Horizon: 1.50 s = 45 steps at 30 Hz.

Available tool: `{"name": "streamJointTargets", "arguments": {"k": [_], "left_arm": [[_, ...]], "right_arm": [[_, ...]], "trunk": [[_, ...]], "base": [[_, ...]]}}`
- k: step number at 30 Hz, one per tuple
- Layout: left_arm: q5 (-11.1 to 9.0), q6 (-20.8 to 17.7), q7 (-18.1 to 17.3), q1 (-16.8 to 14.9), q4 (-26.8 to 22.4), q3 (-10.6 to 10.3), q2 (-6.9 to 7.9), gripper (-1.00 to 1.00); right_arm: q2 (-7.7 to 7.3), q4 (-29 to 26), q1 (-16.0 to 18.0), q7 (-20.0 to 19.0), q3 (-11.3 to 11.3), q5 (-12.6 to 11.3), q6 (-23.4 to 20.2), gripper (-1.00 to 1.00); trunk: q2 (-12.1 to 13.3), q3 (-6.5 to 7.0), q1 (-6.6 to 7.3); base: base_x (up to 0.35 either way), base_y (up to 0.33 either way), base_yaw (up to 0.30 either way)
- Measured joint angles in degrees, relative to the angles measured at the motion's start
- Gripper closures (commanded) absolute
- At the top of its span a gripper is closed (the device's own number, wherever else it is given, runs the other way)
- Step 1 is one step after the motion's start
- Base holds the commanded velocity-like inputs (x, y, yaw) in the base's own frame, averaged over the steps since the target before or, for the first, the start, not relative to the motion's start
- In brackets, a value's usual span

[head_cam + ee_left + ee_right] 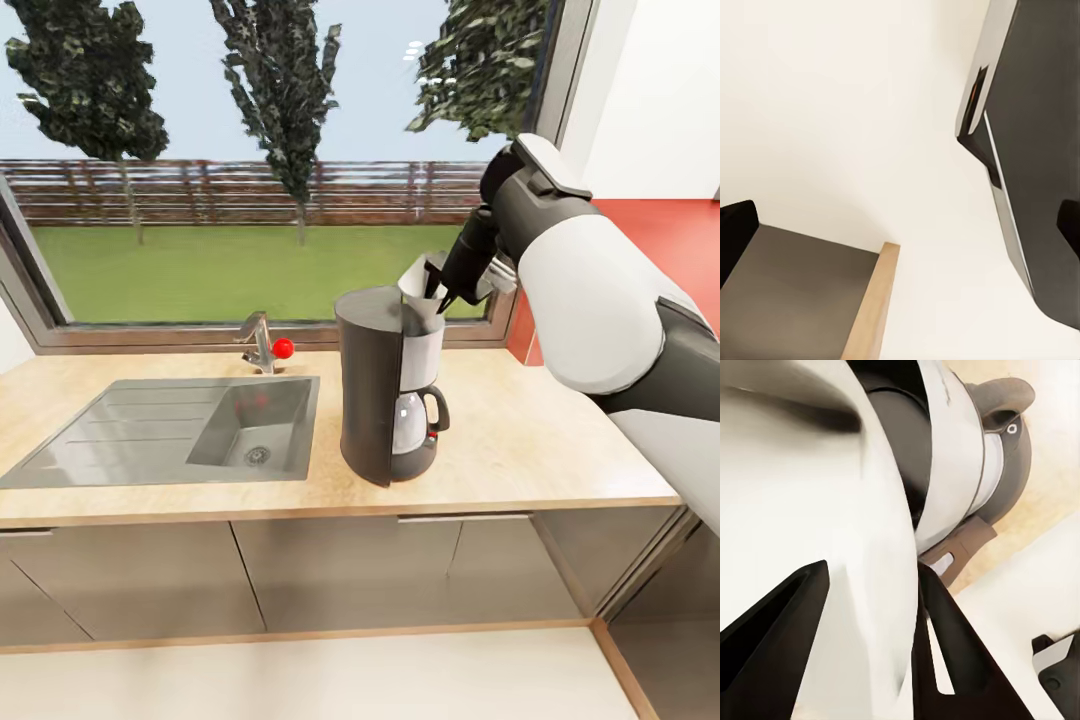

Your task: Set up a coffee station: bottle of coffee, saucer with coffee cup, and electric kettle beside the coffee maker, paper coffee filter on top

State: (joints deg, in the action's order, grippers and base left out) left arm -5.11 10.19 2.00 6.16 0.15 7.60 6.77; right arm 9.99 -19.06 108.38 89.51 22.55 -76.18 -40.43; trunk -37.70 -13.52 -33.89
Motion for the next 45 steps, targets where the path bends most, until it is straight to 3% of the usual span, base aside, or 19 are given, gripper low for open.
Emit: {"name": "streamJointTargets", "arguments": {"k": [26,45], "left_arm": [[-0.07,0.06,0.0,0.0,0.01,0.0,0.15,-1.0],[-0.09,0.06,0.0,0.0,0.01,0.01,0.17,-1.0]], "right_arm": [[0.0,-0.73,-0.1,0.01,-0.03,0.43,0.0,1.0],[0.0,-0.73,-2.11,0.0,-0.03,0.4,0.0,1.0]], "trunk": [[0.01,0.0,-0.01],[0.01,0.0,-0.01]], "base": [[0.056,0.0,0.0],[0.024,0.0,0.0]]}}
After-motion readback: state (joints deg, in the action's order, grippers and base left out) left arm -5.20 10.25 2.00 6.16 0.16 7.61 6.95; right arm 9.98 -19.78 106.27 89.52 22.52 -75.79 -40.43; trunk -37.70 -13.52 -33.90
